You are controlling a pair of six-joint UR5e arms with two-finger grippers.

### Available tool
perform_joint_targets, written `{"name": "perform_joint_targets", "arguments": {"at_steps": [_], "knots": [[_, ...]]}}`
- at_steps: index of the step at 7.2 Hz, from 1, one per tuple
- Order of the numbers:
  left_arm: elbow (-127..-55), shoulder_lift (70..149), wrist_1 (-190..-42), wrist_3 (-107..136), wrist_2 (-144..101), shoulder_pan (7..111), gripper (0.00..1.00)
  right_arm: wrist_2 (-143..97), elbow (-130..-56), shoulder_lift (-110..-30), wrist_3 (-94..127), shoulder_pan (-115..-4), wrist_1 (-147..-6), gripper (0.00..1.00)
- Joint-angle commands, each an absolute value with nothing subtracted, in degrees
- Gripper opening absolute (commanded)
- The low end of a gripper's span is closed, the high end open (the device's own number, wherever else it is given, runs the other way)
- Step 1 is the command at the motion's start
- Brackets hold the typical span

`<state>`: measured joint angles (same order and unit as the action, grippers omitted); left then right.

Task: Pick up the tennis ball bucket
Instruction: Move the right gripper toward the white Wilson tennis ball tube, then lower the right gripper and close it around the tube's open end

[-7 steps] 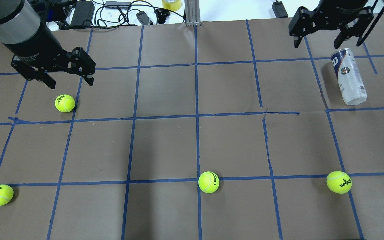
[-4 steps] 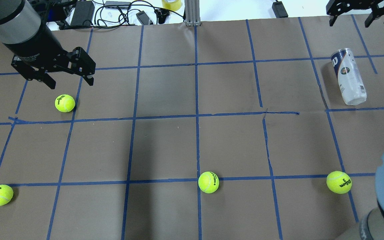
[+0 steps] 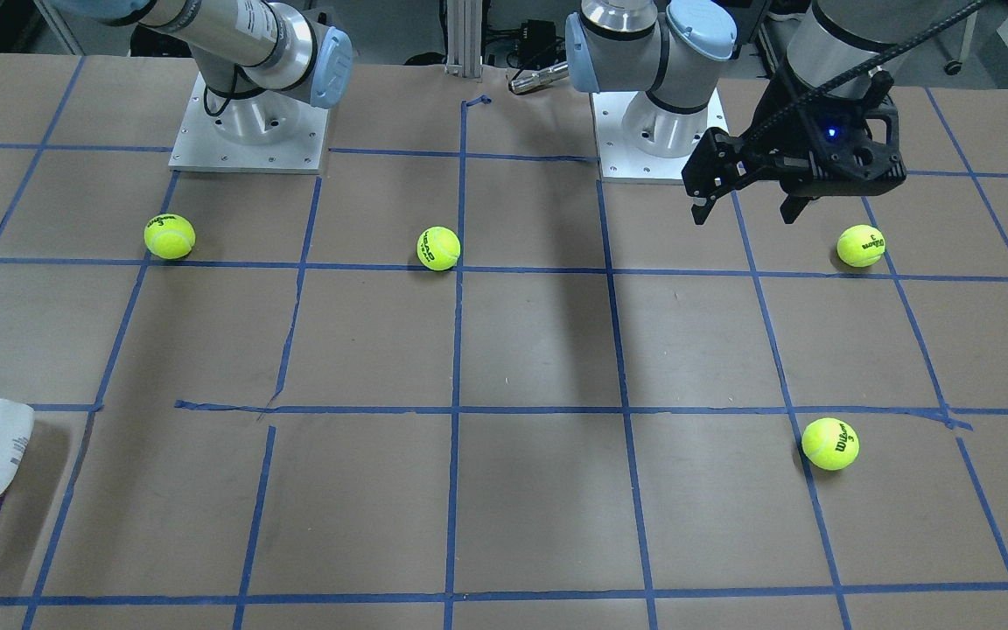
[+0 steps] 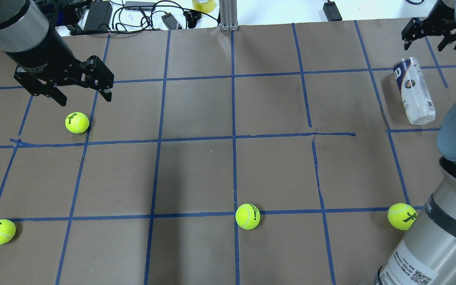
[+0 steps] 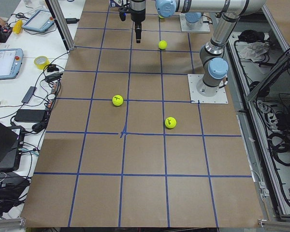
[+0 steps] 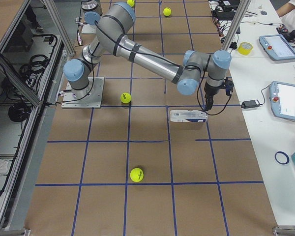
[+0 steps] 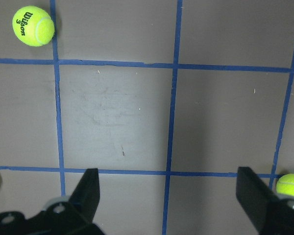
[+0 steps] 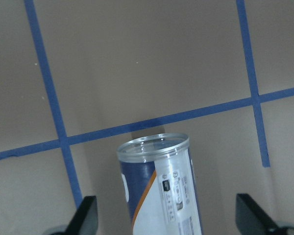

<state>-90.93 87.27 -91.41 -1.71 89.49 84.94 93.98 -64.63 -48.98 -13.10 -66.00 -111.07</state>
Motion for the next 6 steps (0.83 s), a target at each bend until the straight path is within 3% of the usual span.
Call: {"name": "perform_joint_targets", "arguments": {"at_steps": [1,6], "knots": [[-91.0,87.4,-91.4,-1.7,89.5,85.0,1.00,93.6,-64.7,-45.4,-14.1,-65.0,-114.5,1.00],[-91.0,87.3,-91.4,-2.0,89.6,85.0,1.00,91.2,-65.3,-42.9,-21.2,-65.1,-118.0,0.99]]}}
